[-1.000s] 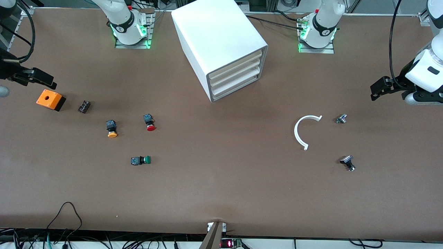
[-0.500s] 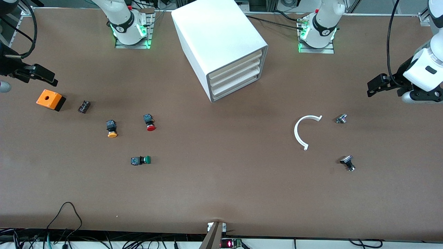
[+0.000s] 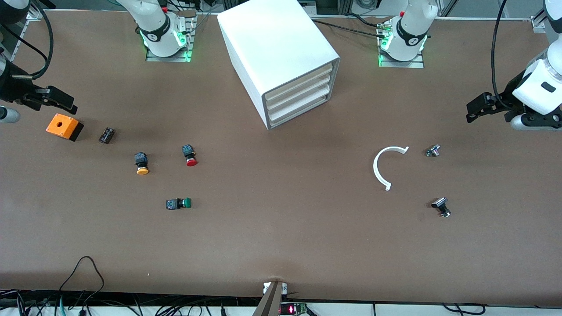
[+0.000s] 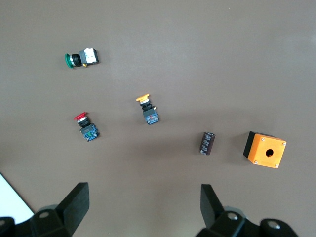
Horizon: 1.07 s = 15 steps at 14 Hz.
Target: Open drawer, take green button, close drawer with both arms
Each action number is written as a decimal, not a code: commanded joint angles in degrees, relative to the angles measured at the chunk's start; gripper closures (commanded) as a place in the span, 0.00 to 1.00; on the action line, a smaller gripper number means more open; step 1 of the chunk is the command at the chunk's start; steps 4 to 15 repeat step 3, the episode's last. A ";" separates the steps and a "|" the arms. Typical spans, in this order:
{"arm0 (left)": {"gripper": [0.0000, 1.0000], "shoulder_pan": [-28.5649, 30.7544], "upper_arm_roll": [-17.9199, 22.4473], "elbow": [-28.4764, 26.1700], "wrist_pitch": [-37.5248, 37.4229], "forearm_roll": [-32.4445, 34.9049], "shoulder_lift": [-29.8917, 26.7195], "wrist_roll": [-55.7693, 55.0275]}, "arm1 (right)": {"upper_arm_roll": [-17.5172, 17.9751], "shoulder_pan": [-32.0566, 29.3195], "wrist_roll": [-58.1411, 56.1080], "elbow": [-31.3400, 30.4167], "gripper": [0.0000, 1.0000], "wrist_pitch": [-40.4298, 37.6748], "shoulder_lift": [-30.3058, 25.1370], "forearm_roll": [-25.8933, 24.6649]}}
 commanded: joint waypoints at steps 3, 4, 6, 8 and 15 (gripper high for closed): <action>0.00 0.22 0.02 1.79 -1.51 -1.03 0.75 0.97 | -0.09 0.19 -0.85 1.85 0.00 -0.47 0.73 -0.88; 0.00 0.22 0.02 1.79 -1.51 -1.03 0.75 0.97 | -0.09 0.19 -0.85 1.85 0.00 -0.47 0.73 -0.88; 0.00 0.22 0.02 1.79 -1.51 -1.03 0.75 0.97 | -0.09 0.19 -0.85 1.85 0.00 -0.47 0.73 -0.88; 0.00 0.22 0.02 1.79 -1.51 -1.03 0.75 0.97 | -0.09 0.19 -0.85 1.85 0.00 -0.47 0.73 -0.88; 0.00 0.22 0.02 1.79 -1.51 -1.03 0.75 0.97 | -0.09 0.19 -0.85 1.85 0.00 -0.47 0.73 -0.88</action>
